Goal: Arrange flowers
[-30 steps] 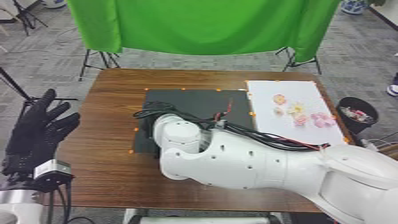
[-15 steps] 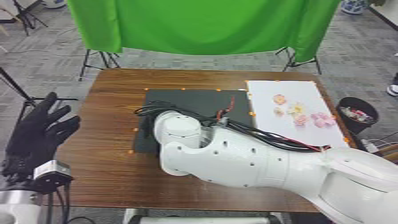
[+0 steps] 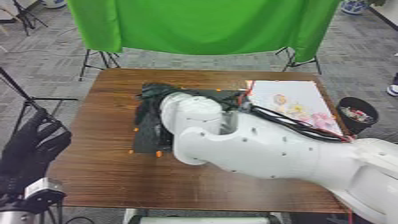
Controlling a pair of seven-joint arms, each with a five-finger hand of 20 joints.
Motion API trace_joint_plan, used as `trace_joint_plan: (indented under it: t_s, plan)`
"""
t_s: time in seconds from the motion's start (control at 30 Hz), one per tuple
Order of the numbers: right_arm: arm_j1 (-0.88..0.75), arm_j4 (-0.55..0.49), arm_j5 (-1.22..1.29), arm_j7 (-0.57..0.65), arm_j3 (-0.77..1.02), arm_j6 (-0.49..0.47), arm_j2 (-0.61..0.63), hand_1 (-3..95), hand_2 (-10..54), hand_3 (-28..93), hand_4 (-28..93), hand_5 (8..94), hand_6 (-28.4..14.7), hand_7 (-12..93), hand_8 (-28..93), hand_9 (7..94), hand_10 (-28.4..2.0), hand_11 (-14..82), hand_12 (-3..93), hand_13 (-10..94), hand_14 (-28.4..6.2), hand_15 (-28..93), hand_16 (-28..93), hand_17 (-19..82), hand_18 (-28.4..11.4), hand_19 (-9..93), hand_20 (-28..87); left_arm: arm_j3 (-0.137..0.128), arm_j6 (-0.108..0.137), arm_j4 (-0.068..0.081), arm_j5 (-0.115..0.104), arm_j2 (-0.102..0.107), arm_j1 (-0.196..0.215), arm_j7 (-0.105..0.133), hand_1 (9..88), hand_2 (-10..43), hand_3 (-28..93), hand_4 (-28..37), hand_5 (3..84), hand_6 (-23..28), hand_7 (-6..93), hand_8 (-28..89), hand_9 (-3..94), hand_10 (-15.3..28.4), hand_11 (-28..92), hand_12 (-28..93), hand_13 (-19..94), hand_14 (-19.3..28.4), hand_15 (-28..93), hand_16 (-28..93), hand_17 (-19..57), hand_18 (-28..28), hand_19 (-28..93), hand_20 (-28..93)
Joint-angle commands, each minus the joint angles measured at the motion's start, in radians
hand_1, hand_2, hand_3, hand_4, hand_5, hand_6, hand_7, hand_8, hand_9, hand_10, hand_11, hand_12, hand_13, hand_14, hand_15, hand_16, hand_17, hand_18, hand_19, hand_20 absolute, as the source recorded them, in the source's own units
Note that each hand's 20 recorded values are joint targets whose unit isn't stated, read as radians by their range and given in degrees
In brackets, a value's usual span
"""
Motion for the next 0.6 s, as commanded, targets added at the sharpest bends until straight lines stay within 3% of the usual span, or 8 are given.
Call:
trace_joint_plan:
  t_s: [0.03,0.1,0.13,0.27,0.3,0.43,0.57,0.6]
  plan:
    - [-0.060,-0.129,0.004,-0.010,0.162,0.052,0.276,34.1,-1.2,74,-22,56.4,-7.4,13,-9,72.0,-18.7,20.1,15.4,75,-11.8,56,14,50,-16.3,93,4,0.022,-0.007,-0.009,0.022,-0.027,-0.008,-0.046,30.3,7.4,63,-19.7,29.9,6.7,7.4,-7,25.1,17.9,22,12,20,27.7,56,-12,-6.0,28.4,58,-7]
    - [-0.131,-0.156,0.012,-0.007,0.240,0.056,0.342,34.0,-0.7,74,-21,55.9,-7.4,13,-9,70.5,-19.0,19.3,15.2,74,-12.3,57,14,50,-16.3,93,3,0.029,-0.009,-0.011,0.028,-0.035,-0.011,-0.054,30.3,7.3,63,-19.7,29.9,6.7,7.4,-7,25.1,17.9,22,12,20,27.8,56,-12,-6.0,28.4,58,-7]
    - [-0.120,-0.166,0.034,-0.005,0.220,0.111,0.392,34.0,-0.5,74,-21,55.8,-7.4,13,-9,70.1,-19.1,19.1,15.2,74,-12.4,57,14,50,-16.4,93,3,0.037,-0.003,-0.009,0.015,-0.020,-0.007,-0.034,30.2,7.3,63,-19.7,29.9,6.6,7.4,-7,25.0,17.9,22,12,20,27.8,56,-12,-6.1,28.4,58,-7]
    - [-0.249,-0.161,0.046,0.030,0.336,0.118,0.489,33.8,0.0,75,-21,55.7,-7.3,13,-8,66.9,-19.4,18.0,15.1,72,-12.9,58,13,48,-16.4,93,3,0.031,-0.006,-0.015,0.029,-0.047,-0.001,-0.058,30.2,7.3,62,-19.8,29.9,6.6,7.4,-7,25.0,17.9,22,12,20,27.8,56,-12,-6.0,28.4,58,-7]
    - [-0.239,-0.158,0.076,0.041,0.320,0.140,0.519,33.8,0.0,75,-21,55.7,-7.2,13,-8,66.4,-19.5,17.9,15.0,71,-13.0,58,13,48,-16.3,93,3,0.030,-0.005,-0.012,0.021,-0.036,-0.001,-0.048,30.2,7.4,62,-19.8,29.9,6.7,7.4,-7,25.1,18.0,22,12,20,27.8,56,-12,-6.0,28.4,58,-7]
    - [-0.313,-0.152,0.064,0.075,0.372,0.157,0.588,34.1,0.2,76,-21,55.7,-7.3,13,-9,65.2,-19.8,17.4,14.9,71,-13.2,58,12,48,-16.2,93,2,0.035,-0.012,-0.013,0.033,-0.044,-0.019,-0.076,30.2,7.3,62,-19.6,29.9,6.7,7.3,-7,25.2,18.0,22,12,20,27.8,56,-12,-6.0,28.4,58,-7]
    - [-0.362,-0.139,0.088,0.106,0.419,0.139,0.650,34.2,0.3,76,-22,55.6,-7.2,13,-9,65.6,-20.0,17.3,14.7,71,-13.3,58,12,48,-16.0,93,3,0.060,-0.003,-0.011,0.021,-0.020,-0.032,-0.065,30.2,7.3,62,-19.8,29.9,6.7,7.3,-7,25.1,18.0,22,12,20,27.8,56,-12,-6.0,28.4,58,-7]
    - [-0.391,-0.140,0.111,0.118,0.459,0.130,0.661,34.2,0.3,76,-22,55.6,-7.1,14,-9,65.7,-20.0,17.2,14.7,71,-13.4,58,12,48,-16.1,93,3,0.064,-0.013,-0.009,0.037,-0.029,-0.044,-0.091,30.2,7.3,62,-19.8,29.9,6.7,7.3,-7,25.1,18.0,22,12,20,27.8,56,-12,-6.0,28.4,58,-7]
